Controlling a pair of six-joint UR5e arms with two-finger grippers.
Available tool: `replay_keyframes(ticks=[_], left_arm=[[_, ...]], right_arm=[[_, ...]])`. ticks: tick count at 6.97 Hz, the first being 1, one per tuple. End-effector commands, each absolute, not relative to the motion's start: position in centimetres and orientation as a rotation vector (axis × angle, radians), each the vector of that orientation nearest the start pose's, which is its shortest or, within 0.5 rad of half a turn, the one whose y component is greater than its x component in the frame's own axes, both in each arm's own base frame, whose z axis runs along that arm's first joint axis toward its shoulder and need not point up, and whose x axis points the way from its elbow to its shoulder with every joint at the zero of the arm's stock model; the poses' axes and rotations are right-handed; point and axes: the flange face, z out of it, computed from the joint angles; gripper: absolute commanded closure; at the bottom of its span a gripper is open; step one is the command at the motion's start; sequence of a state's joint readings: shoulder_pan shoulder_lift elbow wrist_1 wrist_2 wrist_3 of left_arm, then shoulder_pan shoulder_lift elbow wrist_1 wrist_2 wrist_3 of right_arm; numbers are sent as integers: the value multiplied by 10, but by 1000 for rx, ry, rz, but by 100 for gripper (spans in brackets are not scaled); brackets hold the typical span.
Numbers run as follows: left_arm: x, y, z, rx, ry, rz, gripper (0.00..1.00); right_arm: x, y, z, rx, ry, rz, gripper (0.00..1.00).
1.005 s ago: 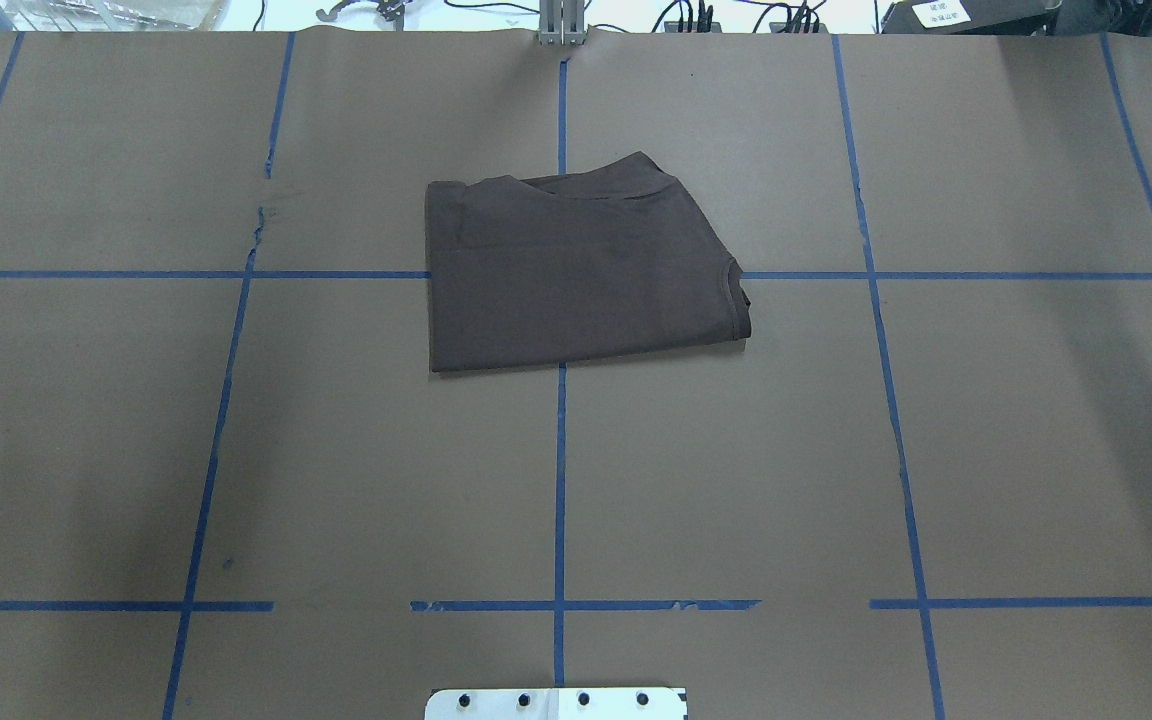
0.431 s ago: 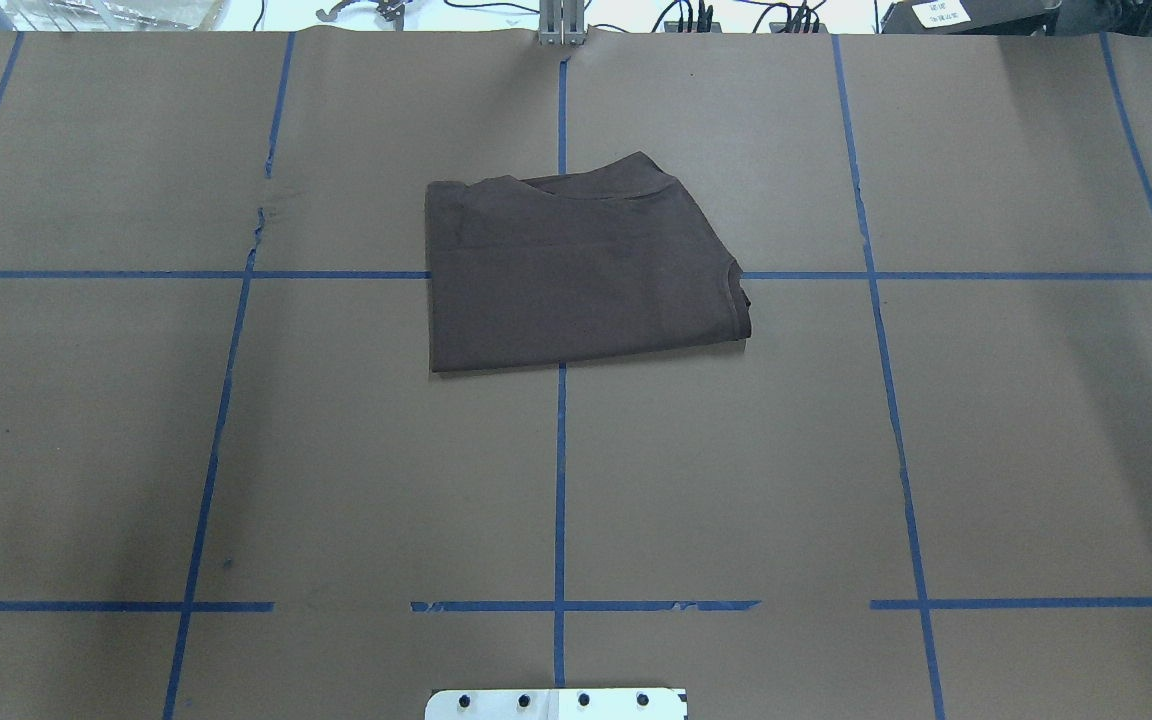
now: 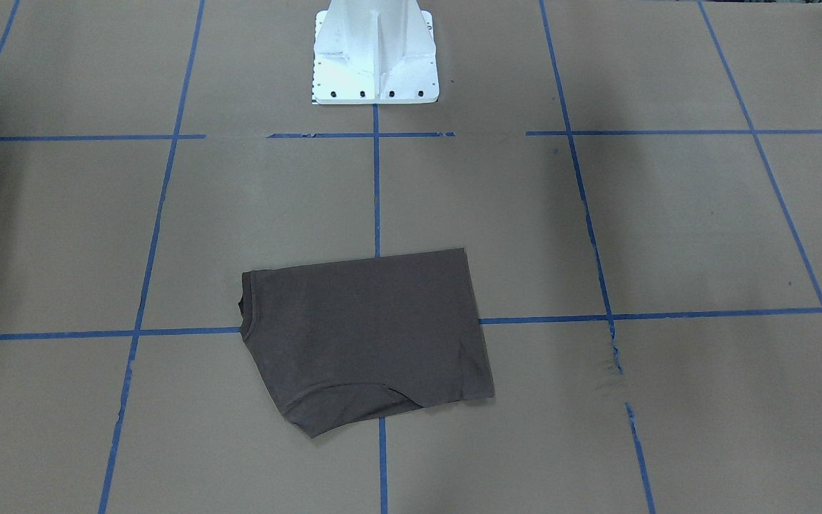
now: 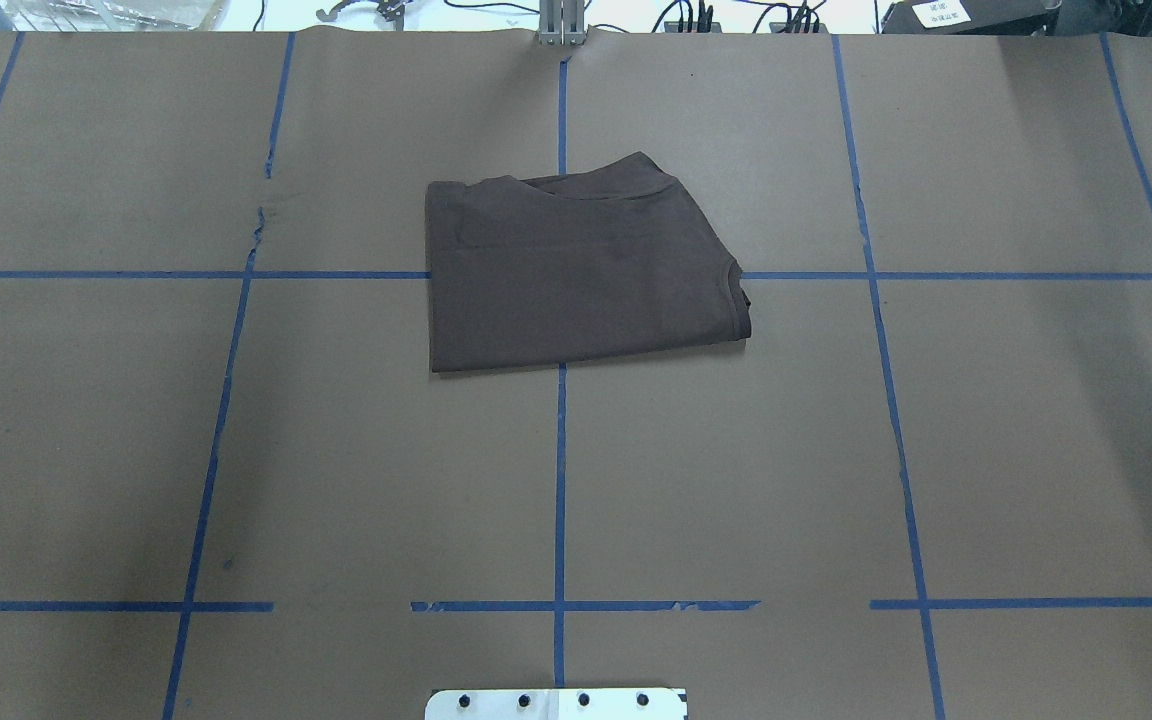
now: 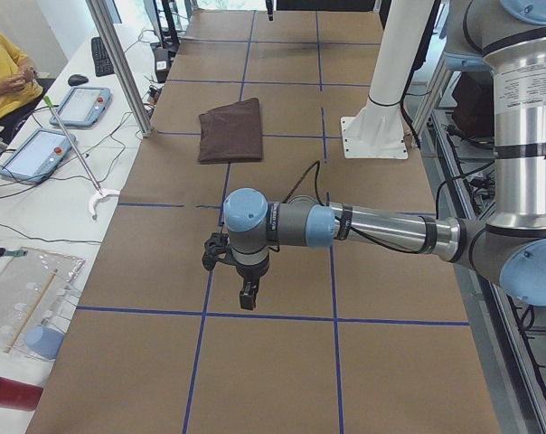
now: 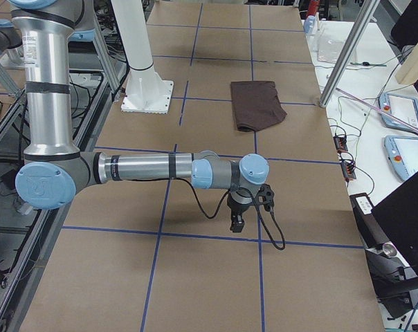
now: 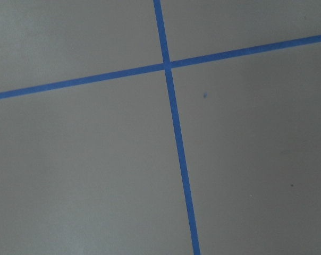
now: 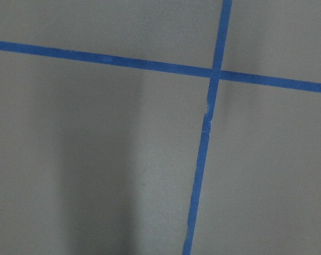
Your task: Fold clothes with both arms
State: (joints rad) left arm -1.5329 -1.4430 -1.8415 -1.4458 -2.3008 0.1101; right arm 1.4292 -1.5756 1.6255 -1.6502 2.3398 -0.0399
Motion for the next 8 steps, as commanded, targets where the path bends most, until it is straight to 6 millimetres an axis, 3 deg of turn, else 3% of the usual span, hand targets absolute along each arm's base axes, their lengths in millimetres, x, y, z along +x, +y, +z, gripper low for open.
replay_keyframes(ticks=[1, 2, 4, 6, 8], left_arm=[[-48, -438, 602, 27, 735, 148, 0], [-48, -438, 610, 14, 732, 145, 0], [-47, -454, 593, 51, 731, 157, 0], [-34, -465, 601, 27, 731, 176, 0], [-28, -464, 607, 11, 734, 184, 0]], right_arm=[[-6, -492, 641, -63, -772, -165, 0], [-6, -493, 641, -62, -766, -166, 0], [-6, -497, 632, -45, -774, -171, 0], [-1, -498, 619, -16, -777, -171, 0], [6, -500, 619, -8, -765, -158, 0]])
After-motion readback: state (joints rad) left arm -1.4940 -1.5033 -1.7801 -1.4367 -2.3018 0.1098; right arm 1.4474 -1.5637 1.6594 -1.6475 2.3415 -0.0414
